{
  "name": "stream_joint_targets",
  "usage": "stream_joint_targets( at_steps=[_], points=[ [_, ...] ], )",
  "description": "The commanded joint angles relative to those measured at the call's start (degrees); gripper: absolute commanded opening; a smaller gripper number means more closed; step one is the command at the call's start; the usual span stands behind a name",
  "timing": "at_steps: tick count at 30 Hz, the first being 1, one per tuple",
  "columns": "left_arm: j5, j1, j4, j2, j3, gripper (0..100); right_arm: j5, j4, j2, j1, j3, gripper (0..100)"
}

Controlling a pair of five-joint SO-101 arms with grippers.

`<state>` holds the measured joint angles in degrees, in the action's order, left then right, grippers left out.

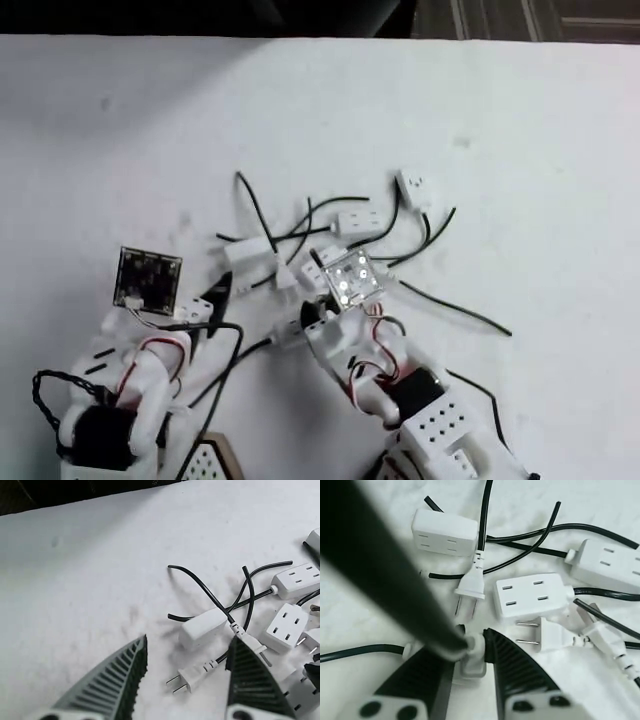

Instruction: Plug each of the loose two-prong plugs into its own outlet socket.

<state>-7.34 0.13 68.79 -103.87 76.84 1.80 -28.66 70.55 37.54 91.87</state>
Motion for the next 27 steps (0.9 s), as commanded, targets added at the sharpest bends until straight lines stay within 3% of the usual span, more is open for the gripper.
stream_joint_targets(
  at_steps=[1, 9, 27],
  points=[
    [-0.53, -0.66, -0.97, 0.13, -0.18, 26, 0.44, 0.31, -0.31, -0.31, -0.26, 1.6],
    [-0.53, -0.66, -0.97, 0.13, 0.18, 26, 2.64, 0.31, -0.31, 3.74, 1.58, 1.6],
    [-0.62, -0.66, -1.14, 0.13, 0.35, 26, -1.41, -14.02, -0.22, -0.75, -2.2, 1.6]
  ],
)
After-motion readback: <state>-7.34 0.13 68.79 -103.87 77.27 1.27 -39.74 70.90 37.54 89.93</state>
